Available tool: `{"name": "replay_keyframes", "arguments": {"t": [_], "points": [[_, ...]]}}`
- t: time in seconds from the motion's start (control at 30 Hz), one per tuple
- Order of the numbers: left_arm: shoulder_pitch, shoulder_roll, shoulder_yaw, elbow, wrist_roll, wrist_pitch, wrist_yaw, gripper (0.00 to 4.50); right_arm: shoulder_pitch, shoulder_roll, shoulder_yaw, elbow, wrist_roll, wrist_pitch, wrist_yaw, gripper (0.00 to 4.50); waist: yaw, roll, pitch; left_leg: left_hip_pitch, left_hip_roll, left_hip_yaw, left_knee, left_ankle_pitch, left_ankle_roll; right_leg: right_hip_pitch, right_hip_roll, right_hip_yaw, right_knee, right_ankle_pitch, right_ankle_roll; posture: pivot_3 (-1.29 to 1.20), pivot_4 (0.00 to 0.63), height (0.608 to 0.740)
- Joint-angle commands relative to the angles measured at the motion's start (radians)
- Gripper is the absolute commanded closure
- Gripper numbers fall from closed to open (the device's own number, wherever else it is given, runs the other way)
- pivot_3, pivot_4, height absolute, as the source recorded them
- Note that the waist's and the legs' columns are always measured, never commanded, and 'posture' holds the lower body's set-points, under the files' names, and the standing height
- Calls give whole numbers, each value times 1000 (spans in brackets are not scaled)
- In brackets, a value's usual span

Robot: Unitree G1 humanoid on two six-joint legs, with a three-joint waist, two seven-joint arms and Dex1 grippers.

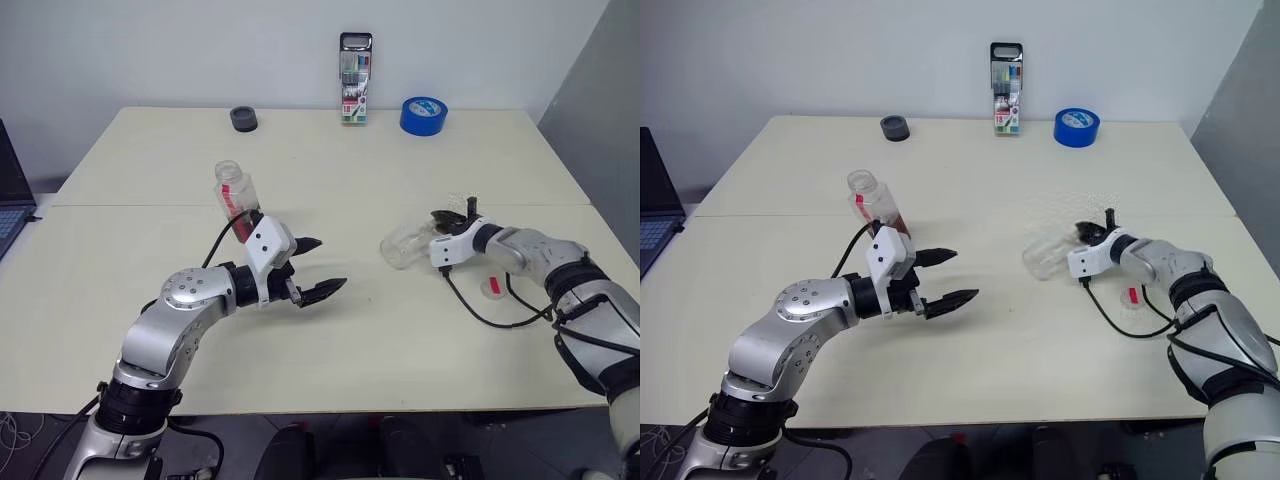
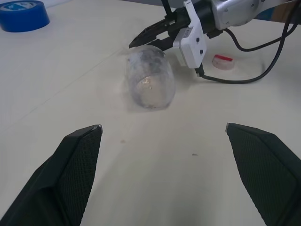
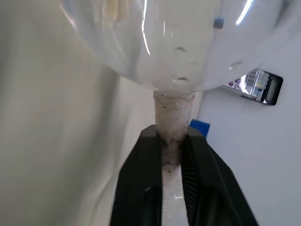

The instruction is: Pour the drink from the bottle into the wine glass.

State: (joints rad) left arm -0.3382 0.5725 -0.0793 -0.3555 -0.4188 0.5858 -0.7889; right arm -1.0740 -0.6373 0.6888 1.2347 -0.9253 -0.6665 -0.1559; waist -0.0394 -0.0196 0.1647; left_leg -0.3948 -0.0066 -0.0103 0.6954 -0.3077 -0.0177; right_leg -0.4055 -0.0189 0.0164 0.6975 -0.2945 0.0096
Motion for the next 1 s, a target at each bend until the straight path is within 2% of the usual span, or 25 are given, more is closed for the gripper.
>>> {"name": "replay_keyframes", "arguments": {"t": [0.03,0.1,0.2,0.33,0.47,0.57,0.8,1.0], "points": [[8,9,27,-20,-4,-34,-7,0,-30,3,-34,8,35,-7,-24,4378,0,0,0,0,0,0,0,0,0,0,0,0,0,0,0,0,150,740],[31,12,58,-38,-30,-30,-10,0,-31,24,-91,-4,111,-28,25,4378,-4,0,0,0,0,0,0,0,0,0,0,0,0,0,0,0,150,740],[102,-6,129,-100,-81,-27,20,0,-31,99,-239,-31,311,-34,174,4378,-19,0,0,0,1,0,0,0,0,0,0,0,0,0,0,0,150,740],[305,-49,190,-186,-12,-177,85,0,-23,241,-464,-105,614,94,378,4378,-30,0,0,1,1,0,-1,0,0,0,0,1,0,0,0,0,150,740],[473,-67,230,-239,-7,-217,123,0,36,383,-652,-284,901,387,530,4378,-16,0,0,0,1,-2,-1,0,0,0,0,-1,1,0,0,0,150,740],[535,-97,245,-243,21,-254,179,0,129,458,-717,-502,1042,615,582,4378,8,1,0,0,0,-3,-1,-2,4,1,-1,-3,0,0,0,0,150,740],[563,-129,236,-239,26,-285,219,0,300,501,-668,-738,1040,789,595,4378,16,1,0,-3,0,-4,-1,-3,4,-1,-2,-4,-1,0,0,0,150,740],[624,-145,207,-212,49,-356,199,0,344,516,-641,-733,1008,754,580,4378,3,1,0,-1,0,-3,-2,-3,4,-1,-1,-3,1,0,0,0,150,740]]}}
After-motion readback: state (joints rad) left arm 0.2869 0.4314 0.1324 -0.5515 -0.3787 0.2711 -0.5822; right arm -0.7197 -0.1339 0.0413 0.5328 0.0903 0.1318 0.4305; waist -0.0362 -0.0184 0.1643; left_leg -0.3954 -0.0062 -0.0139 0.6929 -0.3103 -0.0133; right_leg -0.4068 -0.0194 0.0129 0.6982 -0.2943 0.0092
